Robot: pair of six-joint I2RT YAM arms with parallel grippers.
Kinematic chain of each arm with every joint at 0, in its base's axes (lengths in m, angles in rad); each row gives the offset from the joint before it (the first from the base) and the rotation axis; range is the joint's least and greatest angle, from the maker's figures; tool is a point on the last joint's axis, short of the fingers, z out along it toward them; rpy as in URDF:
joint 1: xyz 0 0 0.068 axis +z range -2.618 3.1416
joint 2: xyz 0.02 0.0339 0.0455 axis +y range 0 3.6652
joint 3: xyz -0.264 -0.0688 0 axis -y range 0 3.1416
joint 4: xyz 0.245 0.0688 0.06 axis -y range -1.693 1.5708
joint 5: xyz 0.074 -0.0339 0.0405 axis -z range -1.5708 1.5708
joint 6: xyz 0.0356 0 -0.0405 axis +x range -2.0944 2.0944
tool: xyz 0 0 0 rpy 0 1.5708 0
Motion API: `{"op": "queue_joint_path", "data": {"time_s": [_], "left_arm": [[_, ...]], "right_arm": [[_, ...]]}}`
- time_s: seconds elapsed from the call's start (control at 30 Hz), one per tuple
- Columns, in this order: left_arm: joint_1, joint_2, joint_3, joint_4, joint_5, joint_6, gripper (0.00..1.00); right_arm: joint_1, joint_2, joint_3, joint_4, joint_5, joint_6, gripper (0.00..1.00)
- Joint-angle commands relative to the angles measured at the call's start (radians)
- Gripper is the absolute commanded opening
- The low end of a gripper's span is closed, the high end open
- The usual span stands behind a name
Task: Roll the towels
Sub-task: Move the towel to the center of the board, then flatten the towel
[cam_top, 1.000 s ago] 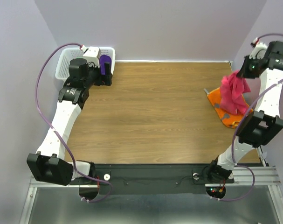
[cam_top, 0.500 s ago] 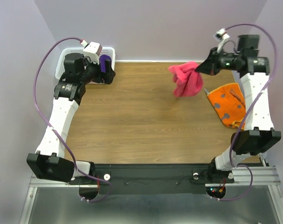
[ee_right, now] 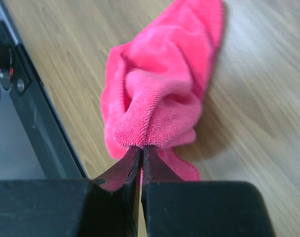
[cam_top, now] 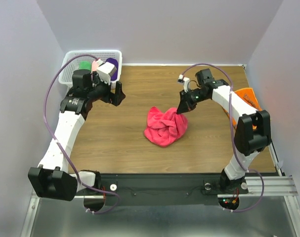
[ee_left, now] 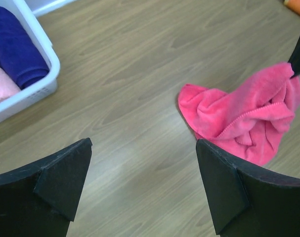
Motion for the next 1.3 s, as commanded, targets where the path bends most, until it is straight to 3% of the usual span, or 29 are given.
{"op": "queue_joint_path", "data": {"time_s": [0.0, 0.07, 0.2, 0.23, 0.33, 0.37, 0.43, 0.53, 0.7, 0.97, 1.17, 1.27], "left_arm": [[0.014, 0.016, -0.03, 0.01, 0.048, 0.041, 0.99], [0.016, 0.064, -0.039, 0.013, 0.074, 0.031, 0.96], [0.009, 0.175, -0.032, 0.025, 0.082, 0.018, 0.88], [-0.003, 0.203, -0.021, 0.019, 0.105, 0.032, 0.87], [-0.047, 0.3, 0.025, 0.013, 0.065, 0.072, 0.87], [-0.075, 0.353, 0.053, 0.016, 0.06, 0.075, 0.86], [-0.095, 0.41, 0.085, 0.028, 0.056, 0.058, 0.84], [-0.132, 0.522, 0.155, 0.039, 0.076, 0.046, 0.8], [-0.205, 0.656, 0.223, 0.09, 0.062, 0.03, 0.75], [-0.262, 0.832, 0.37, 0.104, 0.037, 0.017, 0.62], [-0.273, 0.883, 0.413, 0.059, 0.115, 0.023, 0.39], [-0.236, 0.822, 0.386, 0.067, 0.158, -0.006, 0.47]], "right_arm": [[0.127, -0.079, -0.064, 0.091, -0.019, -0.054, 0.01], [0.214, -0.107, -0.174, 0.127, -0.01, -0.075, 0.01], [0.276, -0.146, -0.291, 0.153, 0.007, -0.111, 0.05], [0.276, -0.154, -0.3, 0.152, 0.013, -0.109, 0.16], [0.274, -0.235, -0.329, 0.146, 0.094, -0.1, 0.33], [0.274, -0.258, -0.333, 0.146, 0.14, -0.08, 0.47], [0.271, -0.324, -0.333, 0.146, 0.174, -0.059, 0.6], [0.224, -0.355, -0.31, 0.15, 0.206, -0.026, 0.6], [-0.005, -0.213, -0.215, 0.15, 0.102, 0.04, 0.56], [-0.026, 0.016, -0.118, 0.167, 0.101, 0.106, 0.49], [-0.028, 0.082, -0.038, 0.251, 0.133, 0.126, 0.51], [-0.025, 0.134, 0.037, 0.298, 0.111, 0.121, 0.53]]}}
